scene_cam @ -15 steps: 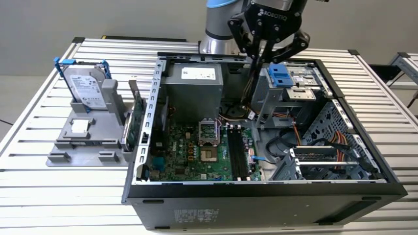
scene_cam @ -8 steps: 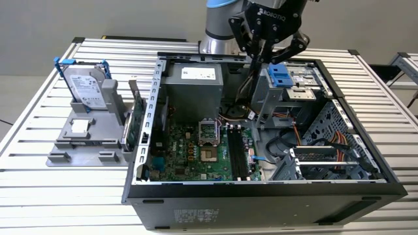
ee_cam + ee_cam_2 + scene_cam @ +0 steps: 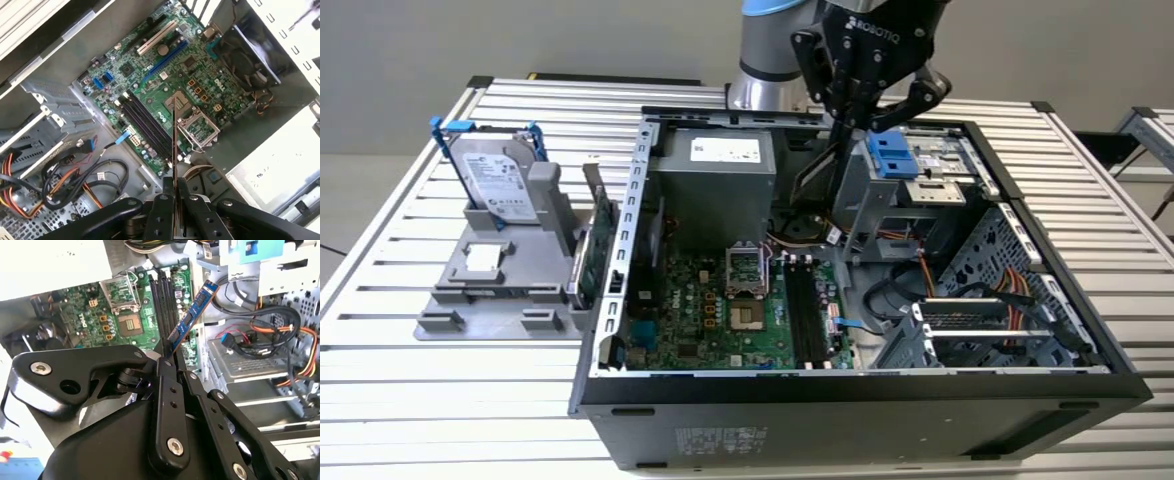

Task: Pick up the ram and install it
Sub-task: 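Insert the ram into the slot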

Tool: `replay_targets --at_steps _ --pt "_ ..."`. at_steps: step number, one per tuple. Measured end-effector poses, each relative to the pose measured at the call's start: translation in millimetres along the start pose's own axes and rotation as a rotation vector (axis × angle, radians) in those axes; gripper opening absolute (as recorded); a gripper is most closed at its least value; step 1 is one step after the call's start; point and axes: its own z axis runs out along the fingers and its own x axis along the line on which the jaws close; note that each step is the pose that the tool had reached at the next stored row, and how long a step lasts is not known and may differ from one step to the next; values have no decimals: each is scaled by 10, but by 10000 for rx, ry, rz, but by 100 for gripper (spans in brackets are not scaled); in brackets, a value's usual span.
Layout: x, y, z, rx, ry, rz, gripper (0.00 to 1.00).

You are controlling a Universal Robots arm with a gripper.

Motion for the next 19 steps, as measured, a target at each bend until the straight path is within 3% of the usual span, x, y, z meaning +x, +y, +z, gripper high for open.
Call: replay_targets --at_steps 19 --pt "0 0 3 67 -62 3252 0"
